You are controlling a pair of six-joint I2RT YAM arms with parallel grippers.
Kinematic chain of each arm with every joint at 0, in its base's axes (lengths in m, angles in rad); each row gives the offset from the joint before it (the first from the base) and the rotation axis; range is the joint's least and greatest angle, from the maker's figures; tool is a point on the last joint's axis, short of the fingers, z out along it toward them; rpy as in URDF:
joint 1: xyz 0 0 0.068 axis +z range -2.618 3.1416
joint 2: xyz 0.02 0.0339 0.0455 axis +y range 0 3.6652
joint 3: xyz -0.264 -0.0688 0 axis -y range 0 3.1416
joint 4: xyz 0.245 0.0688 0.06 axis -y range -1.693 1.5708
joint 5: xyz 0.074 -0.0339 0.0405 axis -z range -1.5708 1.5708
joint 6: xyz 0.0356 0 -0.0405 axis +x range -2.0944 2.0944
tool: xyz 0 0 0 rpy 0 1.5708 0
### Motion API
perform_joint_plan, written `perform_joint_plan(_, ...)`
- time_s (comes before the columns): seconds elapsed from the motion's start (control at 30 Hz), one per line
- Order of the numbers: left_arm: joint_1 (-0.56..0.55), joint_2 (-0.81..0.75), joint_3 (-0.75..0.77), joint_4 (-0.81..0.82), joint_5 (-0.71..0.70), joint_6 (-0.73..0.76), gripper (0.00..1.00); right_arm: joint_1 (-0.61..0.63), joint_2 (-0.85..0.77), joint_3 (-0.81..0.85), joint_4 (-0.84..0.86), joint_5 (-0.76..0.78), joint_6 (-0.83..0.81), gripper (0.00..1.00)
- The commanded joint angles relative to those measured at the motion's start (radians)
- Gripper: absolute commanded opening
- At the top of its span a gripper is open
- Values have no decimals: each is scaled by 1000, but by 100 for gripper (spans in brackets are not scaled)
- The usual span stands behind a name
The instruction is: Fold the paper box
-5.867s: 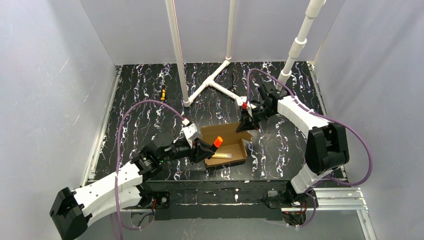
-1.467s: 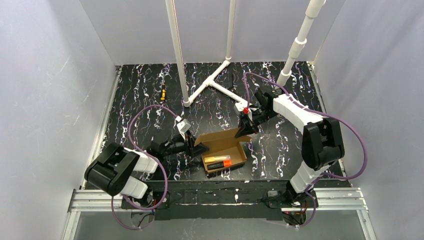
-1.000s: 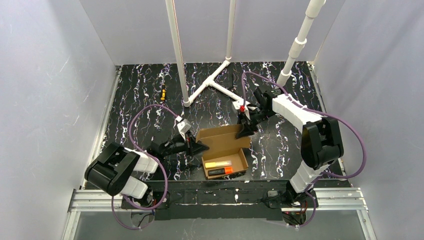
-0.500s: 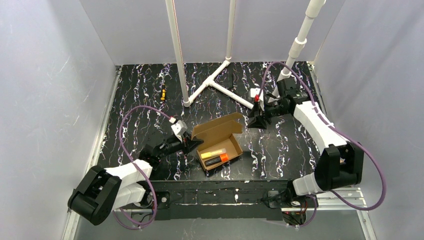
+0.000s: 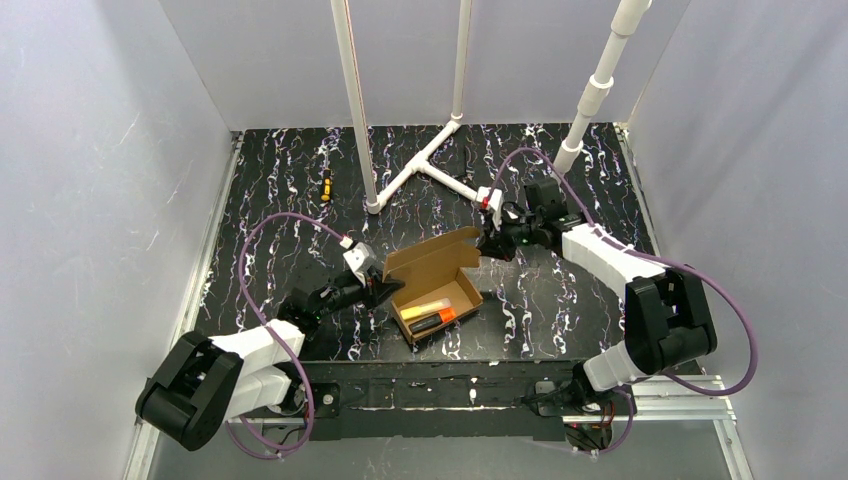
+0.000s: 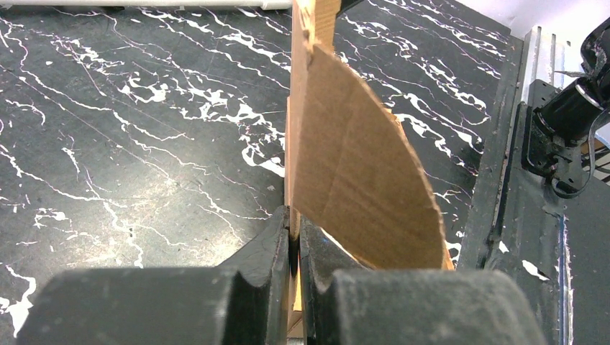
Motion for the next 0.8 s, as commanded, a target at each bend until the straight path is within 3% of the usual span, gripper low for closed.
perform_joint_plan(0.0, 4, -24, -18, 8, 3, 22, 0, 46, -5, -54, 200, -138, 112, 9)
perform_joint_plan(0.27, 3, -26, -20, 8, 7, 16, 0, 112, 14, -60, 213, -233, 104, 9)
perform_joint_plan(0.47, 2, 3, -4, 8, 30, 8, 0, 142, 38, -117, 431, 92, 284, 10)
perform_joint_plan(0.57, 0, -3, -7, 7, 23, 6, 0, 142, 48, -132, 470, 93, 318, 12)
perform_joint_plan(0.67, 1, -10, -9, 8, 12, 5, 0, 142, 42, -121, 429, 27, 275, 15)
perform_joint_plan(0.77, 1, -25, -13, 8, -13, 0, 6, 133, 30, -56, 224, -46, 95, 18)
